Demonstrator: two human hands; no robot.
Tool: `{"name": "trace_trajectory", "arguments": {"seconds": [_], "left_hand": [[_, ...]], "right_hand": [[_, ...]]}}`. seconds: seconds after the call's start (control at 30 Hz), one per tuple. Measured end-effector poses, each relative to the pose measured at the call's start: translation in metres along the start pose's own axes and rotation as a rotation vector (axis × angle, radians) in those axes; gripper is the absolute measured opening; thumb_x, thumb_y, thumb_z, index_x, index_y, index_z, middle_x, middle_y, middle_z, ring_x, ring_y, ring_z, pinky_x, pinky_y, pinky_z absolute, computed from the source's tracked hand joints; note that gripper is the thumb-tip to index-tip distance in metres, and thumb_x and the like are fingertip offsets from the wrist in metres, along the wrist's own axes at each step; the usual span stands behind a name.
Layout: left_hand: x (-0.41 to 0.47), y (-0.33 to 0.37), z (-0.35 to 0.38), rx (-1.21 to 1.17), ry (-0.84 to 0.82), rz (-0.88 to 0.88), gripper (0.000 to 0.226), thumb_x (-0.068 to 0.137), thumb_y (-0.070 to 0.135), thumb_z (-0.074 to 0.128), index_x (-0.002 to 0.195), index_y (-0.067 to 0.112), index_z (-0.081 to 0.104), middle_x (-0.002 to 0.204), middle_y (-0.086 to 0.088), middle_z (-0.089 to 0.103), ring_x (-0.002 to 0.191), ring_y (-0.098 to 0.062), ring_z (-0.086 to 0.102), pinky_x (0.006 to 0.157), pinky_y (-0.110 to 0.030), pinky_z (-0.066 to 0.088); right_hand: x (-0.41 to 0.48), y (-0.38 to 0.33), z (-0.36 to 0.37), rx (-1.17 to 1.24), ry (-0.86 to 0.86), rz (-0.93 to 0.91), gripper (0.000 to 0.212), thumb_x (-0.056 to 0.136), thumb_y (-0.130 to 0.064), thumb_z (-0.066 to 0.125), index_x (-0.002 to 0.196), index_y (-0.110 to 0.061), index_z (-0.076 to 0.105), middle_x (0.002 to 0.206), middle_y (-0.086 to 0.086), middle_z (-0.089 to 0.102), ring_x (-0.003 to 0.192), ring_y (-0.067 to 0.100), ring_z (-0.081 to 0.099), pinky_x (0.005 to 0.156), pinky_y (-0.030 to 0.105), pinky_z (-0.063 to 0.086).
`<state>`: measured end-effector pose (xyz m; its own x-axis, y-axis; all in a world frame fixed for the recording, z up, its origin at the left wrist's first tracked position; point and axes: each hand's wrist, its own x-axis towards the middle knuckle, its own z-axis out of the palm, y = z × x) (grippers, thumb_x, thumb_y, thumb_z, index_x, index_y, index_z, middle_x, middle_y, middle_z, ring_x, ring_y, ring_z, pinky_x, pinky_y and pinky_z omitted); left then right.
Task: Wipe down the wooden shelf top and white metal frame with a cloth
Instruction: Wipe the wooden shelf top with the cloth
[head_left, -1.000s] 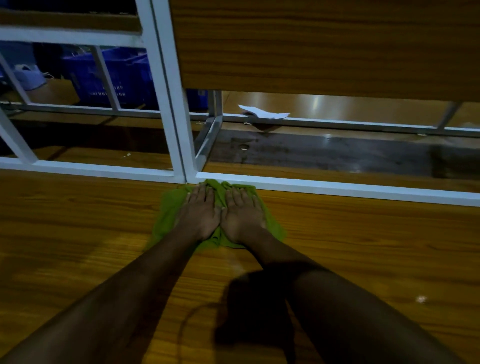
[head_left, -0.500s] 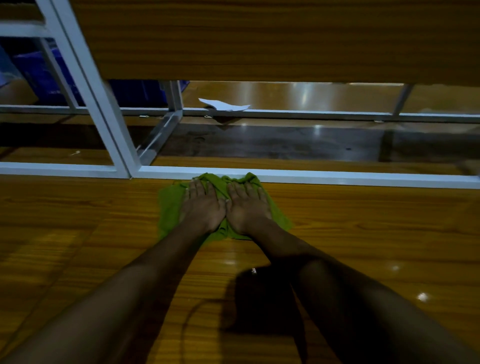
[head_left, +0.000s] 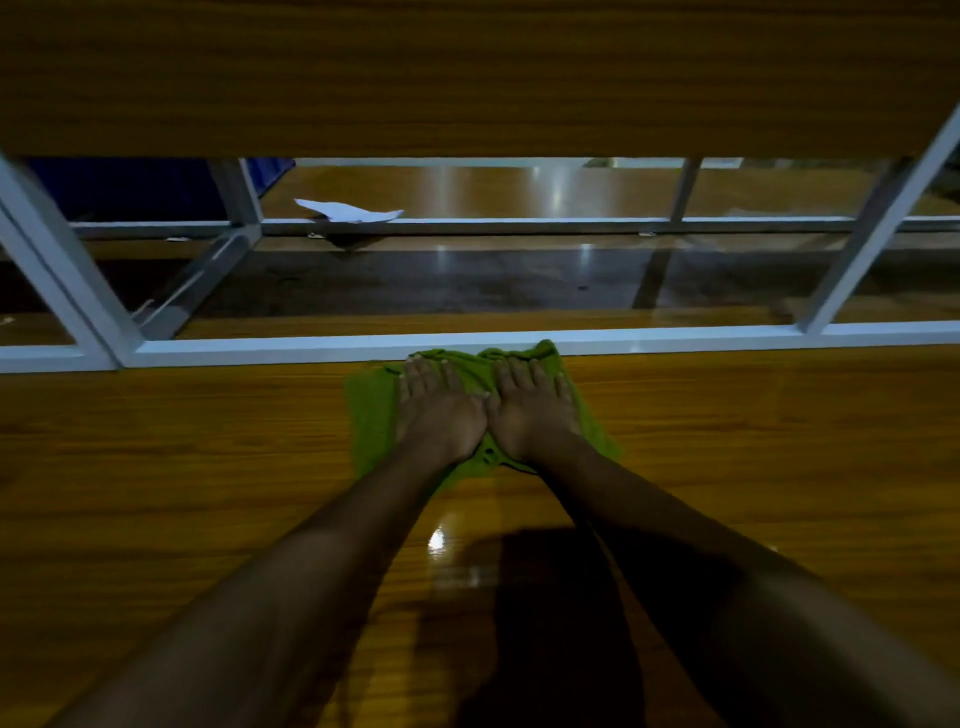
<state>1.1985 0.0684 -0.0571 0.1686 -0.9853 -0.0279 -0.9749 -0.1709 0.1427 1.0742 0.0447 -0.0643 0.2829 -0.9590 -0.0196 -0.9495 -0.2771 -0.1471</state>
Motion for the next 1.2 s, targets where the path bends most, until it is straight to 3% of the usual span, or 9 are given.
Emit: {"name": "trace_trajectory", "arguments": {"seconds": [0.3, 0.47, 0.77, 1.2], "left_hand": [[0.001, 0.125, 0.015, -0.052, -0.039, 0.104, 0.074, 0.101, 0.051, 0.016, 0.156, 0.003, 0.001, 0.16, -0.029, -0.01, 0.149, -0.04, -0.011, 0.121, -0.049, -0.006], [0.001, 0.143, 0.019, -0.038, -0.037, 0.169, 0.072, 0.102, 0.049, 0.017, 0.156, 0.003, 0.005, 0.16, -0.029, -0.007, 0.149, -0.04, -0.009, 0.121, -0.049, -0.005], [0.003, 0.071, 0.012, -0.034, -0.017, 0.398, 0.062, 0.103, 0.048, 0.014, 0.158, 0.021, 0.01, 0.166, -0.006, 0.001, 0.152, -0.025, -0.002, 0.122, -0.049, -0.001], [0.002, -0.131, -0.011, -0.016, -0.003, 0.321, 0.06, 0.102, 0.05, 0.012, 0.158, 0.029, 0.005, 0.166, 0.003, -0.004, 0.152, -0.019, -0.006, 0.121, -0.046, -0.004]], "right_hand": [[-0.026, 0.12, -0.021, -0.027, 0.024, 0.182, 0.064, 0.101, -0.058, 0.014, 0.158, -0.031, 0.008, 0.166, 0.003, -0.001, 0.152, 0.027, -0.001, 0.121, 0.051, 0.001], [-0.032, 0.137, -0.024, -0.035, 0.026, 0.249, 0.064, 0.1, -0.059, 0.013, 0.158, -0.032, 0.007, 0.166, 0.003, -0.002, 0.152, 0.027, -0.002, 0.121, 0.052, 0.001], [-0.027, 0.085, -0.017, -0.042, 0.038, 0.35, 0.074, 0.096, -0.068, 0.016, 0.158, -0.03, 0.006, 0.166, 0.008, -0.003, 0.152, 0.031, -0.004, 0.119, 0.054, -0.002], [0.006, -0.111, 0.014, -0.038, 0.022, 0.208, 0.075, 0.096, -0.067, 0.017, 0.159, -0.026, 0.006, 0.166, 0.01, -0.001, 0.152, 0.032, -0.003, 0.119, 0.054, -0.003]]}}
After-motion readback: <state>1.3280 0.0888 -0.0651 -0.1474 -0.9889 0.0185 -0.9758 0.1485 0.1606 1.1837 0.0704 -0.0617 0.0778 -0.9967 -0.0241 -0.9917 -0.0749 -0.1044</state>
